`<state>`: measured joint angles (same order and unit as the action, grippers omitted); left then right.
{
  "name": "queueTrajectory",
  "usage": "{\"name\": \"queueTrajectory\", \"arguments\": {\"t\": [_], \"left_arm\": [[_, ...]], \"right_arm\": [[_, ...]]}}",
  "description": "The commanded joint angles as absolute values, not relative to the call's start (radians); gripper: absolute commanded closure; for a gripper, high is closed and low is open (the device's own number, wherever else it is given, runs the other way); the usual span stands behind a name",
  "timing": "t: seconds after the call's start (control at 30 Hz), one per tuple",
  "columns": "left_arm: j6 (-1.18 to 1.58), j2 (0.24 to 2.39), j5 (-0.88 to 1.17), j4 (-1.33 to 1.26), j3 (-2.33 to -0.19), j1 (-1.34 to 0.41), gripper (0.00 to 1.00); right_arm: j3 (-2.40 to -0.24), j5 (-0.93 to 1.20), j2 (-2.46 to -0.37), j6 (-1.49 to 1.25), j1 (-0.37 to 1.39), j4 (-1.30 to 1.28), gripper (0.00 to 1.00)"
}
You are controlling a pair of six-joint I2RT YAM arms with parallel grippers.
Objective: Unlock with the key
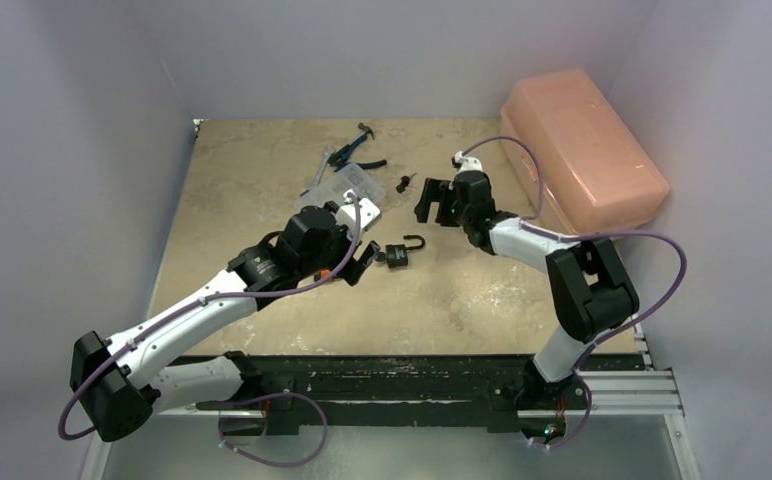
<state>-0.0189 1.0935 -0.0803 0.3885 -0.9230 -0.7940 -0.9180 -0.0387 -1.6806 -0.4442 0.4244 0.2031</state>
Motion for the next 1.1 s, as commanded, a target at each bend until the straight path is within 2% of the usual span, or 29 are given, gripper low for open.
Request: {"name": "queueTrajectory", "arguments": {"t": [0.0, 0.17, 0.3, 0.47, 0.67, 0.8, 1.07], "left_arm": [[-0.009, 1.099, -0.120, 0.387, -0.955, -0.790, 0.22], [-0.008, 1.101, -0.152, 0.391, -0.957, -0.790, 0.24], [-0.008, 1.115, -0.149, 0.395, -0.961, -0.790, 0.25], [-0.008, 1.123, -0.163, 0.400, -0.964, -0.788, 0.28], [-0.008, 1.119, -0.179, 0.400, -0.966, -0.777, 0.29], [-0.008, 1.107, -0.204, 0.402, -0.973, -0.774, 0.33], [-0.008, 1.093, -0.207, 0.396, -0.966, -0.772, 0.34]], "right_arm": [[-1.071, -0.065, -1.683, -0.389, 0.422, 0.113, 0.01], [-1.291, -0.119, -1.804, -0.425, 0.422, -0.027, 0.02], [-1.529, -0.159, -1.954, -0.470, 0.424, -0.184, 0.08], [-1.728, -0.209, -2.108, -0.518, 0.440, -0.307, 0.17], [-1.909, -0.296, -2.236, -0.540, 0.482, -0.415, 0.16], [-2.055, -0.354, -2.340, -0.538, 0.509, -0.491, 0.15], [-2.152, -0.407, -2.434, -0.529, 0.518, -0.506, 0.17]]}}
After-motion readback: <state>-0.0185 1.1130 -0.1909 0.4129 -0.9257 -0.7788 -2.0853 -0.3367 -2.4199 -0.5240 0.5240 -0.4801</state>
